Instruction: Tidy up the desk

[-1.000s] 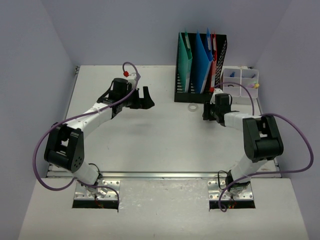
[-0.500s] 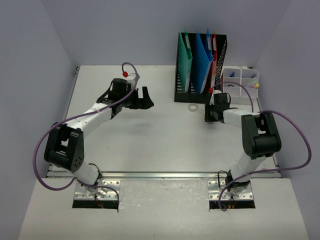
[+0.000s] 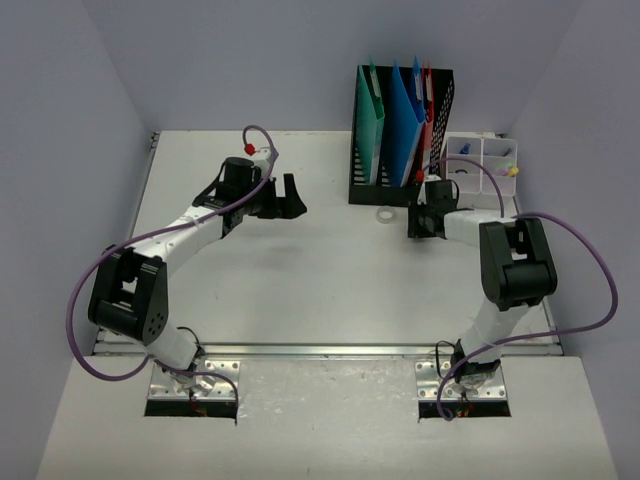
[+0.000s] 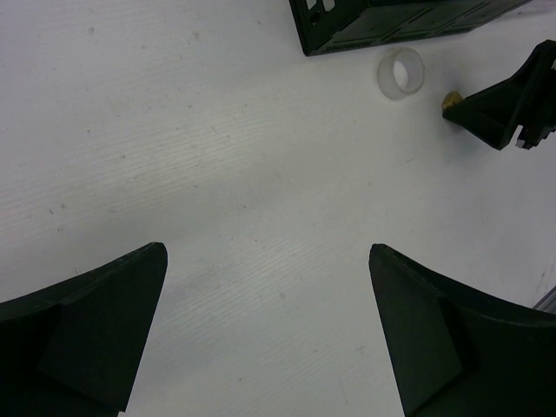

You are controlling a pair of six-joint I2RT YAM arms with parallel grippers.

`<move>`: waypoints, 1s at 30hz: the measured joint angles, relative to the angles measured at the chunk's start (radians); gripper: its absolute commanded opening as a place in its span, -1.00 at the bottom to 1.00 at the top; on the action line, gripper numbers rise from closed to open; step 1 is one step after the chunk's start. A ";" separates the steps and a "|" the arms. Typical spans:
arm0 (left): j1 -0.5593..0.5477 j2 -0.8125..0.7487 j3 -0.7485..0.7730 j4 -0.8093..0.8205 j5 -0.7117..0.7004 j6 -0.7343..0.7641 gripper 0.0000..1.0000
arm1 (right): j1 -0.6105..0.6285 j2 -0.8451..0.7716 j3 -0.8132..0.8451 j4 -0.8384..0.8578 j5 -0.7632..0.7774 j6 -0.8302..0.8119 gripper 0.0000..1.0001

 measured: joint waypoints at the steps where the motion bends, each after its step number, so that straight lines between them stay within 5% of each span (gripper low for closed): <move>1: 0.000 0.000 0.000 0.000 0.000 0.000 1.00 | 0.000 0.003 0.003 0.000 -0.002 -0.001 -0.28; 10: 0.001 0.000 0.000 0.000 0.001 0.000 1.00 | 0.000 0.006 0.013 -0.006 -0.019 -0.020 -1.00; 22: 0.008 -0.016 -0.016 0.002 0.031 0.001 1.00 | -0.040 -0.478 -0.175 0.016 -0.031 0.009 -1.00; 30: 0.008 -0.016 -0.016 0.009 0.049 0.001 1.00 | -0.185 -0.269 0.044 0.076 0.024 0.064 -1.00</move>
